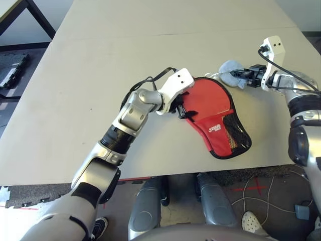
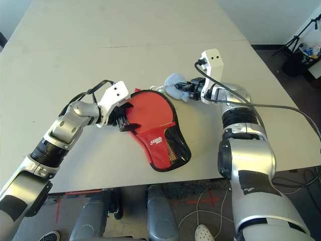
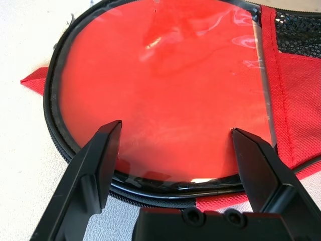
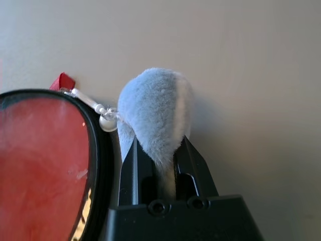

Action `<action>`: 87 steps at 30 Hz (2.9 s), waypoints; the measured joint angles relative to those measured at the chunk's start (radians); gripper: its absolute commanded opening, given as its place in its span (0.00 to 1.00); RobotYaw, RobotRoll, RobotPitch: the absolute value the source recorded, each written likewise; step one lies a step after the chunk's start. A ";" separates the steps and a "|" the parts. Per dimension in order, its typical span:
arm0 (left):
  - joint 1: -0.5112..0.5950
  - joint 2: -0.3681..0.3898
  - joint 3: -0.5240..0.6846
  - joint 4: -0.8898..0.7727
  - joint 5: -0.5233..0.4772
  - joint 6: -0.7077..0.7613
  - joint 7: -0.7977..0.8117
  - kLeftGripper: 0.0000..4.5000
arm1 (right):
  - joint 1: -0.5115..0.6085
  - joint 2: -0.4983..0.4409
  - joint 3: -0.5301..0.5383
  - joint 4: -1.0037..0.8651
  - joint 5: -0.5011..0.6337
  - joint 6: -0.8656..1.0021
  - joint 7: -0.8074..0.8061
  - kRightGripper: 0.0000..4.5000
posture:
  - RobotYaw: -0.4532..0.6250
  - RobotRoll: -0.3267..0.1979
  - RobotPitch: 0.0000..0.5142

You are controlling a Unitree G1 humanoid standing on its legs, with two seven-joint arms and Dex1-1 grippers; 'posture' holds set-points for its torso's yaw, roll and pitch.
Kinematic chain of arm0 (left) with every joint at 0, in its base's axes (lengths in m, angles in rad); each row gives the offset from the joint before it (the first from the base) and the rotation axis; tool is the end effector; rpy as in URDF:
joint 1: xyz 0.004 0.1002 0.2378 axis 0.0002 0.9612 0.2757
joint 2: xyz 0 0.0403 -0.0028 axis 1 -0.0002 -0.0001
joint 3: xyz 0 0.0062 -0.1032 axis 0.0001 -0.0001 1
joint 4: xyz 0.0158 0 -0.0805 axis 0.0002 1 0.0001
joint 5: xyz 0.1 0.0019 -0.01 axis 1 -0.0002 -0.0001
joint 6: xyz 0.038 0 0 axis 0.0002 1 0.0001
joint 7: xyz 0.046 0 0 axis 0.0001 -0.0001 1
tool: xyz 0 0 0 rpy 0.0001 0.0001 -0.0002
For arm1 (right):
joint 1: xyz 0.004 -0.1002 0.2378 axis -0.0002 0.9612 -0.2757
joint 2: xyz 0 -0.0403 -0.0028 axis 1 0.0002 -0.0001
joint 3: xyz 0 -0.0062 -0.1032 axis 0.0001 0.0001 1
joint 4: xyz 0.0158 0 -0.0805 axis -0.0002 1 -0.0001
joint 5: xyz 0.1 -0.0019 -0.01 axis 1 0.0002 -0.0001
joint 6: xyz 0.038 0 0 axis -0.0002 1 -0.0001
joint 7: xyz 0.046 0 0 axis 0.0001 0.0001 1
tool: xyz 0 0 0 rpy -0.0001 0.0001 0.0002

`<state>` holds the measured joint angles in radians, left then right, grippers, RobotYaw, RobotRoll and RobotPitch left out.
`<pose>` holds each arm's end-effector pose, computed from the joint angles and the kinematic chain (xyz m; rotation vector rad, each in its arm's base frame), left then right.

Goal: Store the ping-pong paddle in its case and zip it.

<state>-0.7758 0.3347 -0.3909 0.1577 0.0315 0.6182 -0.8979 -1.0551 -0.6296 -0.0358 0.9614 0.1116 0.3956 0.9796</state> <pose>0.3108 0.1102 0.1687 0.5672 0.3157 -1.0904 0.3446 -0.2826 0.2045 -0.1223 0.3294 0.6206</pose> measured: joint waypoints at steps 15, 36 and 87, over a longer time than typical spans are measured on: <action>-0.014 -0.016 -0.005 0.028 0.000 -0.009 -0.003 1.00 | 0.139 -0.156 0.071 -0.247 -0.009 0.111 0.200 0.04 | 0.27 0.62 0.44; -0.024 -0.034 -0.005 0.074 0.001 -0.027 -0.003 1.00 | 0.590 -0.629 0.244 -0.798 0.276 0.167 0.608 0.04 | 0.25 0.62 0.43; 0.071 0.006 0.527 -0.164 -0.257 0.046 0.266 1.00 | 0.231 -0.219 -0.167 -0.095 0.239 -0.351 -0.137 0.99 | 0.32 0.62 0.44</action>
<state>-0.7043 0.3405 0.1365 -0.0058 -0.2254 0.6643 -0.6320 -0.8241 -0.8484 -0.2030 0.8661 0.3503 0.0449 0.8424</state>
